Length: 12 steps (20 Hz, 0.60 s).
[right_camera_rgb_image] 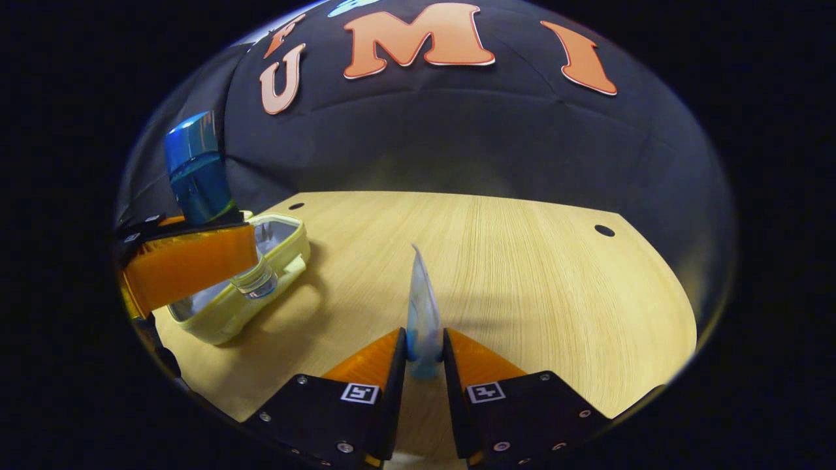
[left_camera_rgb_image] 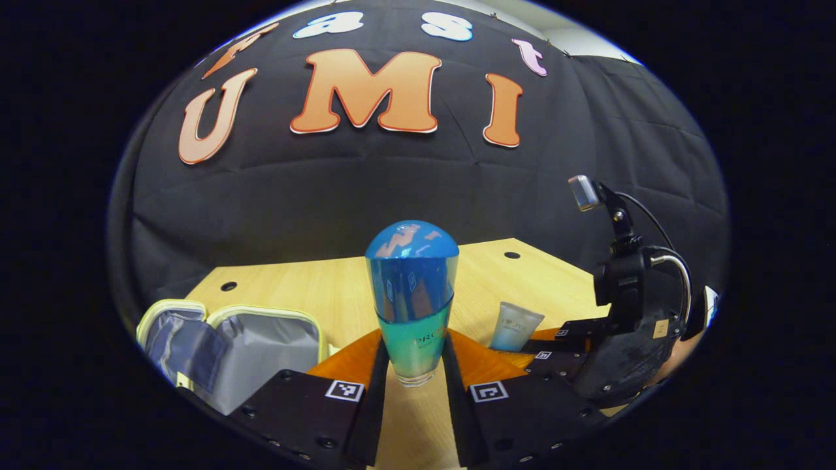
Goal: First open the suitcase, pack the skin care products into it, and then close the suitcase.
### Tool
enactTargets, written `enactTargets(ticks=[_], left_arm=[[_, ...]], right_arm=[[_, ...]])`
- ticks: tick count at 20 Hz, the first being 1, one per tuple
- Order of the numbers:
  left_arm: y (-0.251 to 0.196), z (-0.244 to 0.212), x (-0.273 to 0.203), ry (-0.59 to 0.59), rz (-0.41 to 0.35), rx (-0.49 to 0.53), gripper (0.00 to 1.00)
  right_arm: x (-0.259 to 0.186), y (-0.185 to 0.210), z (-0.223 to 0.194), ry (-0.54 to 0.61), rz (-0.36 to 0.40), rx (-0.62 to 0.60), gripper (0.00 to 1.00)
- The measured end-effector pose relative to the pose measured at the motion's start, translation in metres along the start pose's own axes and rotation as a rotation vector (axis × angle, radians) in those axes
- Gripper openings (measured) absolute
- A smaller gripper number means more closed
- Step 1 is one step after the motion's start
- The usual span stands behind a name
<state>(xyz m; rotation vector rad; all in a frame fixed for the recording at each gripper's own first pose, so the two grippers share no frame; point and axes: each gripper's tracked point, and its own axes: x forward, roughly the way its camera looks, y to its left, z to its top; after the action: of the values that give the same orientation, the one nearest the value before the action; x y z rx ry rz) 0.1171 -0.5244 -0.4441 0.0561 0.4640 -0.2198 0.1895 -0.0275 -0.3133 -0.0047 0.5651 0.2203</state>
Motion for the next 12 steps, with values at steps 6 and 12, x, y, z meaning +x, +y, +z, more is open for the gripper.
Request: enactTargets(ticks=[6,12], left_arm=[[0.046,0.043,-0.033,-0.029,0.065,0.012,0.44],[0.094,0.078,-0.068,-0.061,0.117,0.029,0.44]], right_arm=[[-0.046,0.037,0.065,-0.066,0.042,-0.031,0.34],[-0.088,0.084,0.15,-0.178,0.072,-0.04,0.34]])
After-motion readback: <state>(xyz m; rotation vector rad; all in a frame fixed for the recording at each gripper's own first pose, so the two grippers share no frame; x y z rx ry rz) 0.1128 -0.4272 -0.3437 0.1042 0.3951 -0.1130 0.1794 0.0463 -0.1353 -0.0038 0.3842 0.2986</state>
